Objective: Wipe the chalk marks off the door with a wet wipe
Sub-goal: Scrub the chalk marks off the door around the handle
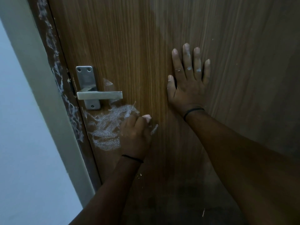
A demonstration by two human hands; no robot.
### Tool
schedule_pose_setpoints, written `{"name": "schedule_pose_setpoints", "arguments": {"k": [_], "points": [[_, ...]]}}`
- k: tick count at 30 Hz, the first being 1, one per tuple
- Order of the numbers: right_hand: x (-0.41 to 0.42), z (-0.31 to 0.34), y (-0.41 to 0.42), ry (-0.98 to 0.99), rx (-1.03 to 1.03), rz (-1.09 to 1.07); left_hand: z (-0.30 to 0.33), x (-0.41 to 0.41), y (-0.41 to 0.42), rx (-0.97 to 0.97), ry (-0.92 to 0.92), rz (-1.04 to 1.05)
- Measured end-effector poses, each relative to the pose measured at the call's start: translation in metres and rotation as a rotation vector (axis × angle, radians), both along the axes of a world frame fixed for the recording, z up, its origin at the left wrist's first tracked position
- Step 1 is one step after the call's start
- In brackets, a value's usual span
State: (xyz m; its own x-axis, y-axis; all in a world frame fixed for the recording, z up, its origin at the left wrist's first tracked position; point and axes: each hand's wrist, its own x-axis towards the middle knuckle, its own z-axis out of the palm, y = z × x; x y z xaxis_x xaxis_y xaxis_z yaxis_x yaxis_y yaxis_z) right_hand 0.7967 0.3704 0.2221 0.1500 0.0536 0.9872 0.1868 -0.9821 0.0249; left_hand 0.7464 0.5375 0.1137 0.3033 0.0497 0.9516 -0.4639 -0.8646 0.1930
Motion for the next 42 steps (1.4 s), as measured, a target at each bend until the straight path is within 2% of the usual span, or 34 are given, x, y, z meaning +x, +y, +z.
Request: {"name": "schedule_pose_setpoints", "arguments": {"k": [6, 11, 13, 17, 23, 25, 29, 31, 34, 39, 42], "points": [[-0.001, -0.001, 0.0, -0.009, 0.012, 0.001, -0.021, -0.004, -0.019, 0.223, 0.033, -0.005], [-0.001, 0.001, -0.001, -0.002, 0.004, 0.001, 0.005, 0.005, -0.024, 0.126, -0.042, -0.007], [-0.002, 0.001, -0.001, 0.005, 0.007, 0.002, -0.002, 0.001, -0.018, 0.101, -0.017, -0.003], [-0.004, 0.0, 0.0, 0.008, 0.006, 0.004, -0.017, -0.009, 0.003, 0.189, 0.051, 0.015], [-0.001, -0.001, -0.001, 0.003, 0.009, 0.023, 0.027, 0.001, 0.024, -0.096, -0.057, 0.085], [0.0, 0.0, -0.001, 0.004, 0.004, 0.009, 0.02, -0.003, 0.021, -0.048, -0.022, 0.086], [0.002, -0.011, -0.001, 0.014, 0.007, 0.018, -0.001, -0.012, 0.016, 0.167, 0.037, 0.031], [0.003, -0.019, 0.0, 0.01, 0.009, 0.018, 0.013, -0.007, 0.023, 0.068, -0.01, 0.041], [0.004, -0.019, 0.001, 0.009, 0.003, 0.014, 0.045, 0.0, 0.029, -0.201, -0.053, 0.102], [0.004, -0.02, -0.001, 0.023, 0.007, 0.0, 0.027, -0.006, 0.022, -0.073, -0.037, 0.034], [0.004, -0.02, -0.001, 0.03, -0.002, 0.012, 0.029, -0.001, 0.016, -0.223, -0.052, 0.028]]}}
